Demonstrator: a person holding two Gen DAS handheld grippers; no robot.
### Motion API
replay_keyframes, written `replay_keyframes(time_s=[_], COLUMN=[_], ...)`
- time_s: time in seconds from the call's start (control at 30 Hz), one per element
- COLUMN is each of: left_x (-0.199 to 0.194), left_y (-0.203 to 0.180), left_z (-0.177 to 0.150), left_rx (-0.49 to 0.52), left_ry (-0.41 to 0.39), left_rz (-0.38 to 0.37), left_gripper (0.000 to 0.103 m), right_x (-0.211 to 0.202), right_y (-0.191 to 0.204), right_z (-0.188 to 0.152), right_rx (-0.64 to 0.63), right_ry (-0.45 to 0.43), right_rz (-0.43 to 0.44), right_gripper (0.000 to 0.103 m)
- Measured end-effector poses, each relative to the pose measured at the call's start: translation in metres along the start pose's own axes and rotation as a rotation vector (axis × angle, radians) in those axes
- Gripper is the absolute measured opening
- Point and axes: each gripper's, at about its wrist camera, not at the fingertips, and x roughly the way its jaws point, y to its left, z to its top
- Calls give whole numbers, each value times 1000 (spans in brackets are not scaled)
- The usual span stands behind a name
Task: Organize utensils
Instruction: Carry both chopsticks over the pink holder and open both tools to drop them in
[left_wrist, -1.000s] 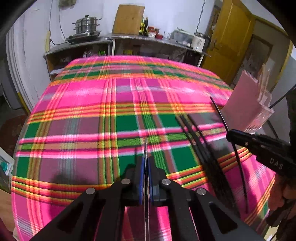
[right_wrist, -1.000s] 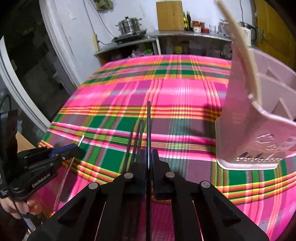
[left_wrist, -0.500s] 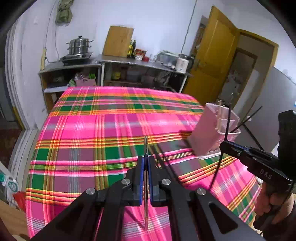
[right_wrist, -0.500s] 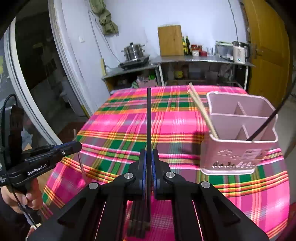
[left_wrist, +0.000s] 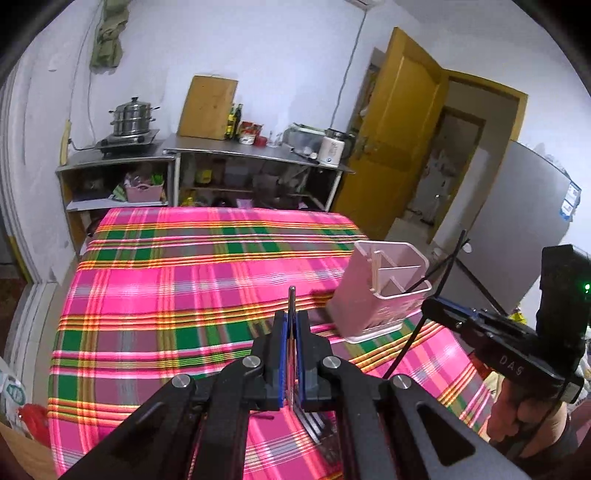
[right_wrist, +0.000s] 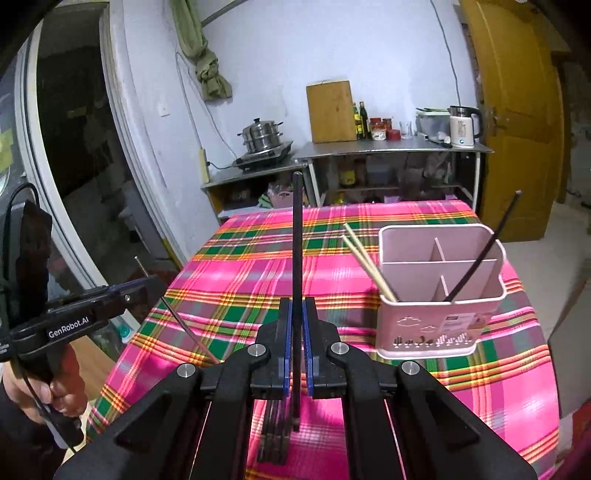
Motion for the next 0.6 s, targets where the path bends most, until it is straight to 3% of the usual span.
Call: replay_keyframes(time_s=[0.43,0.6], left_x=[38,49], left_y=[-34,-48], left_z=[-6,7], left_rx=[-3,3], left_ry=[94,103], left_rz=[-105,-136], left_gripper=[4,4], right_x=[-21,-28], right_y=[-32,-47], right_z=[-13,-5], right_rx=[70,95], right_ry=[-9,-34], right_rz=[-66,-91], right_gripper=[5,5])
